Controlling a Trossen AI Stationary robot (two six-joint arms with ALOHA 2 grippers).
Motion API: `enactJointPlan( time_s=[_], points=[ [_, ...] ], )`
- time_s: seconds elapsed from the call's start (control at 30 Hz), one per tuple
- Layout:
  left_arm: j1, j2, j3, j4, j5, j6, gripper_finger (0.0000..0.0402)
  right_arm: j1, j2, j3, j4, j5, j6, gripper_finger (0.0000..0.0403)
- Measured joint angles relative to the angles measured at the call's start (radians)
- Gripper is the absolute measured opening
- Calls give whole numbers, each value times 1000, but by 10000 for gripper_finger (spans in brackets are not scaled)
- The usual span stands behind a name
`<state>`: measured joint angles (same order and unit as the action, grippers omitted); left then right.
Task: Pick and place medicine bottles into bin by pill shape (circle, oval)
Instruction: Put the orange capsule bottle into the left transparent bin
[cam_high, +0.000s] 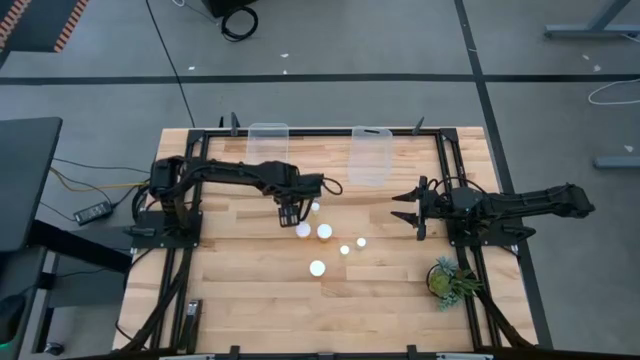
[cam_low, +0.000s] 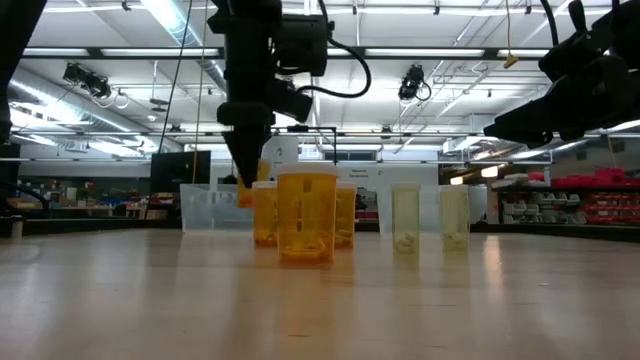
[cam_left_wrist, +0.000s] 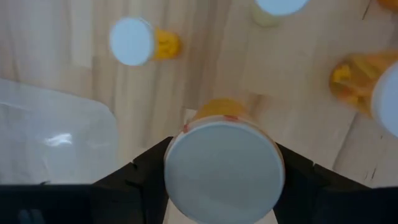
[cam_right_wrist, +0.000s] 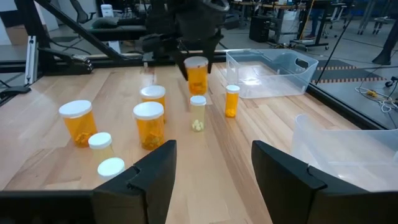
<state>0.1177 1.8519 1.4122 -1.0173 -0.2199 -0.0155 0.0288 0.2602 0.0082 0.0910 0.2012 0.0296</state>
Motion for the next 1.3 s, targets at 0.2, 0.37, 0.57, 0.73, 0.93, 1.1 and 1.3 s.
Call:
enactJointPlan(
  time_s=[0.2, 0.37, 0.57, 0.73, 0.93, 1.1, 1.3],
  points=[
    [20, 0, 71, -48, 0, 33, 215, 0, 0, 0, 0, 0, 0, 216],
    [44, 0, 117, -68, 0, 63, 221, 0, 0, 0, 0, 0, 0, 216],
    [87, 0, 156, -83, 0, 100, 216, 0, 0, 0, 0, 0, 0, 216],
    [127, 0, 176, -90, 0, 128, 220, 0, 0, 0, 0, 0, 0, 216],
    [176, 0, 180, -99, 0, 142, 217, 0, 0, 0, 0, 0, 0, 216],
    [213, 0, 180, -99, 0, 154, 218, 0, 0, 0, 0, 0, 0, 216],
    [258, 0, 180, -98, 0, 170, 220, 0, 0, 0, 0, 0, 0, 216]
  ],
)
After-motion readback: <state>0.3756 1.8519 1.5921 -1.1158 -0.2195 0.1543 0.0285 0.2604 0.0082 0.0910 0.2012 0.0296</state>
